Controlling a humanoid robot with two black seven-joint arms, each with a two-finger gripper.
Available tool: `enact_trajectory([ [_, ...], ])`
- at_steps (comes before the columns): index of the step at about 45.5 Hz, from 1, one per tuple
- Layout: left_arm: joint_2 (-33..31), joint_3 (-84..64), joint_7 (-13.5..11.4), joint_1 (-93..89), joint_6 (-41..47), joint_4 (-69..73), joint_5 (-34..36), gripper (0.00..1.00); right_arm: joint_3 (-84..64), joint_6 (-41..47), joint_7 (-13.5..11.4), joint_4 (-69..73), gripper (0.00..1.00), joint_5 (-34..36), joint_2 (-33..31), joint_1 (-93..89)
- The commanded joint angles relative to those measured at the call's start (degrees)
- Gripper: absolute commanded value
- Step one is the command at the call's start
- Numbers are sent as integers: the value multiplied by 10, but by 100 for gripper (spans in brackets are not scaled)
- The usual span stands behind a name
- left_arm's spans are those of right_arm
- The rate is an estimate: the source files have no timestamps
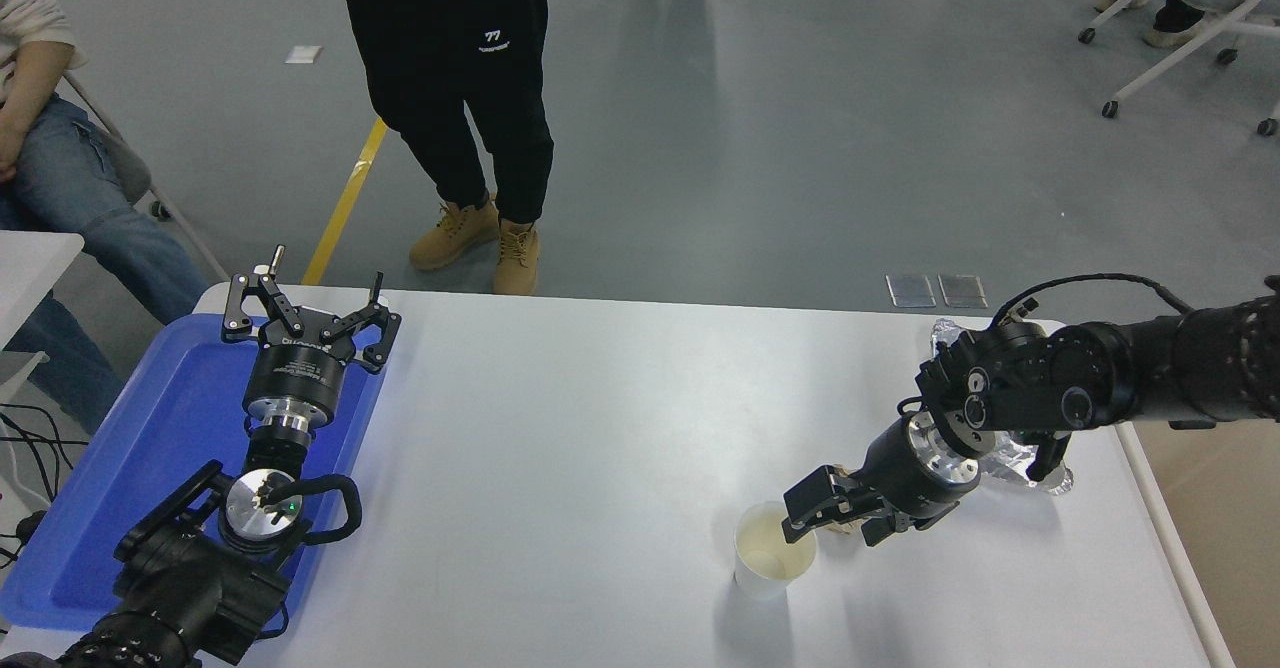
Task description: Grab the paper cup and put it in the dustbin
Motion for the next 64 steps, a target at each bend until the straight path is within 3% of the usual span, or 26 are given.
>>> enact_trajectory([
  [1,0,0,0,0,0,0,0,100,12,-8,0,-27,98,-8,8,-29],
  [7,0,0,0,0,0,0,0,100,12,-11,0,-28,83,-10,8,-31],
  [14,0,0,0,0,0,0,0,100,11,-12,1,-29,38,-11,9,-33],
  [17,0,0,0,0,0,0,0,100,11,-12,1,-29,25,-18,9,-33],
  [20,0,0,0,0,0,0,0,100,11,-12,4,-29,0,-22,9,-33],
  [45,0,0,1,0,0,0,0,100,-15,9,5,-18,0,-18,-7,-4],
  [64,0,0,2,2,-1,0,1,100,-93,65,4,85,0,26,-35,194],
])
